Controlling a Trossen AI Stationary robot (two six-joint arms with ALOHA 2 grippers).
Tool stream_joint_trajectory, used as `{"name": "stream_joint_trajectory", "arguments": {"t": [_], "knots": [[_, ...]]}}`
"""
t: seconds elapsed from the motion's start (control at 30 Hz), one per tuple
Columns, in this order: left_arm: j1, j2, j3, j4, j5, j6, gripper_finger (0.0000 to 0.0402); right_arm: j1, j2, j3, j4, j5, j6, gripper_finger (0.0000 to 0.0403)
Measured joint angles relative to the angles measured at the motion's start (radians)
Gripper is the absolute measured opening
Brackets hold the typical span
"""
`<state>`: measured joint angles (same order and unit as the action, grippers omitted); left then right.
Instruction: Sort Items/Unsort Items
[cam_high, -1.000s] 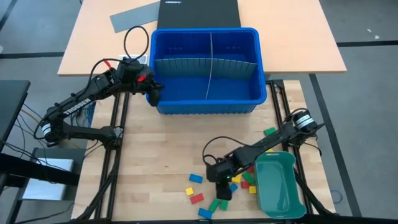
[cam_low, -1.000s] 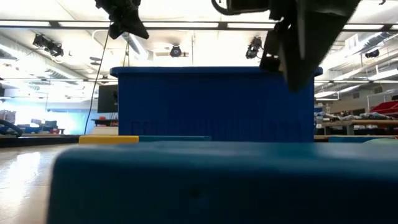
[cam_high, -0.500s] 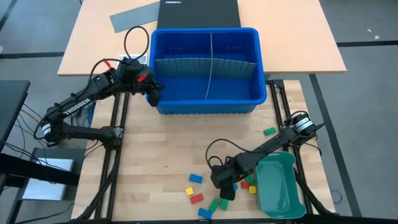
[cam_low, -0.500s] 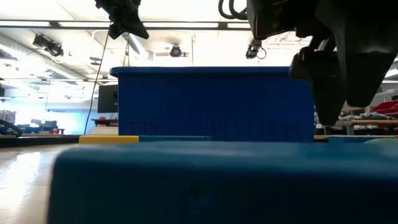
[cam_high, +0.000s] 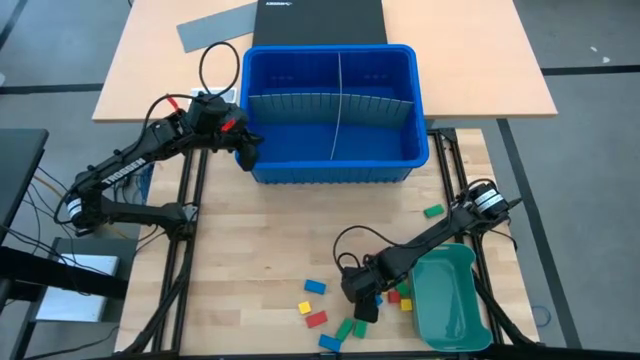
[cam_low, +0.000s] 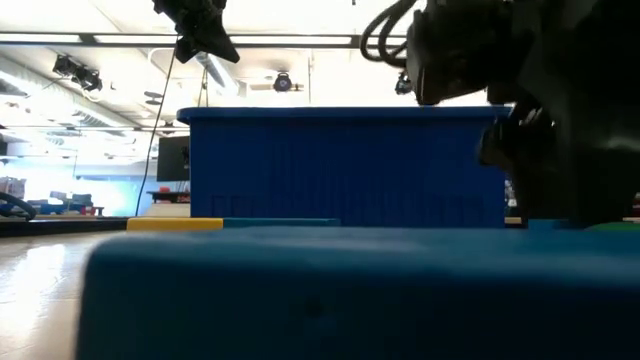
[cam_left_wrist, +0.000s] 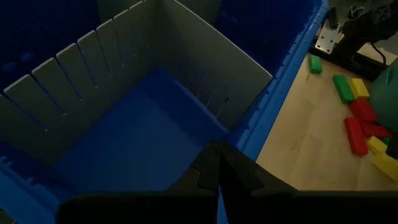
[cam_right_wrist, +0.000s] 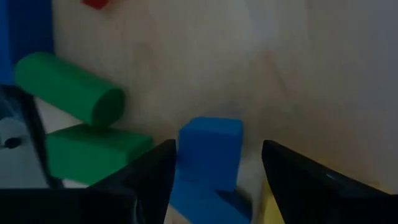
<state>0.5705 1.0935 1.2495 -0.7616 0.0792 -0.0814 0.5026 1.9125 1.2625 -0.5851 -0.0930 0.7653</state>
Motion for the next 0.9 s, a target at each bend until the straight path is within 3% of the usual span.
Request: {"name": "stream_joint_trajectory", "arguments": {"t": [0.17, 0.27, 0.37, 0.47, 0.7, 0.9], "knots": [[0.0, 0.0, 0.0, 0.0, 0.0, 0.0, 0.0012, -0.01, 0.0, -0.055, 0.032, -0.009, -0.017, 0.022], [0.0, 0.0, 0.0, 0.0, 0.0, 0.0, 0.0012, -0.016, -0.002, -0.064, 0.027, -0.032, -0.04, 0.0186], [0.0, 0.0, 0.0, 0.0, 0.0, 0.0, 0.0012, -0.023, -0.008, -0.037, -0.051, -0.035, -0.094, 0.013], [0.0, 0.0, 0.0, 0.0, -0.001, 0.0, 0.0012, -0.053, -0.019, 0.031, -0.141, -0.025, -0.152, 0.0128], [0.0, 0.0, 0.0, 0.019, -0.003, -0.001, 0.0012, -0.181, -0.088, 0.223, -0.438, 0.16, -0.285, 0.0128], [0.0, 0.0, 0.0, 0.028, -0.002, -0.001, 0.0012, -0.359, -0.161, 0.4, -0.624, 0.385, -0.39, 0.0128]]}}
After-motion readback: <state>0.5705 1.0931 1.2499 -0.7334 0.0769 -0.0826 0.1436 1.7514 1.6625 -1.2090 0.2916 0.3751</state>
